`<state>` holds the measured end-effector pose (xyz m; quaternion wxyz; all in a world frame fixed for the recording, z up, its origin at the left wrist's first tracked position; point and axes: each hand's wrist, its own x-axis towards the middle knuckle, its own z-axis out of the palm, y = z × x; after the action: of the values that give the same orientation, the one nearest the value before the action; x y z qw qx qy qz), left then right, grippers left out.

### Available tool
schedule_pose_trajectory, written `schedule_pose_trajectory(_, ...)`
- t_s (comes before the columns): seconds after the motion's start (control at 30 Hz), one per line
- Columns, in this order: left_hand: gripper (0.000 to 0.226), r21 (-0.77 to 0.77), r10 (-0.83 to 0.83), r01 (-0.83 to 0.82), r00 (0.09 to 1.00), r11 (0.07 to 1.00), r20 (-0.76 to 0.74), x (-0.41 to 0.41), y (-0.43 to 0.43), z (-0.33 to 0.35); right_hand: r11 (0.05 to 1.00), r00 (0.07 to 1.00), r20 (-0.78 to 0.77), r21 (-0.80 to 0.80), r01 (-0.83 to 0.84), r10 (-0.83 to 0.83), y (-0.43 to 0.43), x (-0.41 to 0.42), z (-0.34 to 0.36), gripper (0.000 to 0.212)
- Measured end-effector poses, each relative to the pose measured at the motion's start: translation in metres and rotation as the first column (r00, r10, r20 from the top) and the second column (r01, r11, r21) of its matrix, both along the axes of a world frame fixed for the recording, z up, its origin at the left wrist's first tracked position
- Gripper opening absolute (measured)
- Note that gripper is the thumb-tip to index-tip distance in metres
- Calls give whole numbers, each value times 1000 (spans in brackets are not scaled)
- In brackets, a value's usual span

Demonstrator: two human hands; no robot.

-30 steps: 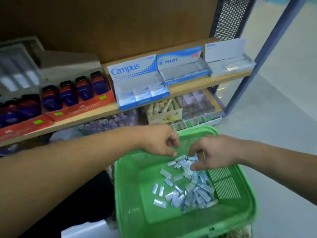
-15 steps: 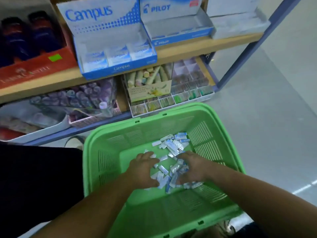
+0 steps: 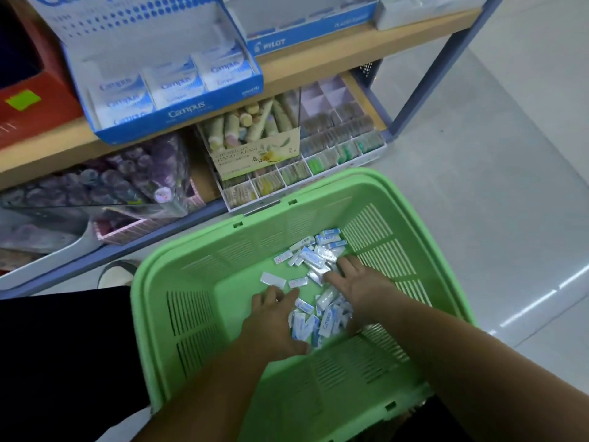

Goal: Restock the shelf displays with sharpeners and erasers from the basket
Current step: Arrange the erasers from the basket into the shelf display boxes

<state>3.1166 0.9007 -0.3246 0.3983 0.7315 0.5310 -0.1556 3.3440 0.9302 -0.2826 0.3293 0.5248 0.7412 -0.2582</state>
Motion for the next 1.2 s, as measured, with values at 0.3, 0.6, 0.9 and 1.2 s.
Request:
schedule_pose_trajectory(0.3, 90, 129, 210, -197, 973, 972, -99, 29, -10, -6, 999, 998, -53, 41, 23, -21, 10, -2, -22, 81)
schedule_pose_trajectory(0.6, 52, 215, 394, -384, 919, 898, -4, -3, 10, -15, 812, 722, -382, -182, 554, -577, 19, 1, -28, 48)
schedule_pose_trajectory(0.9, 47, 104, 500, -502, 865, 858, 47, -9, 18, -15, 614, 466, -407, -429, 662, -786, 17, -3, -20, 44)
schedule_pose_trajectory(1.2, 19, 95, 388, -379, 917, 920, -91, -10, 29, -6, 697, 581, -401, -266, 666, -708, 16, -16, -23, 26)
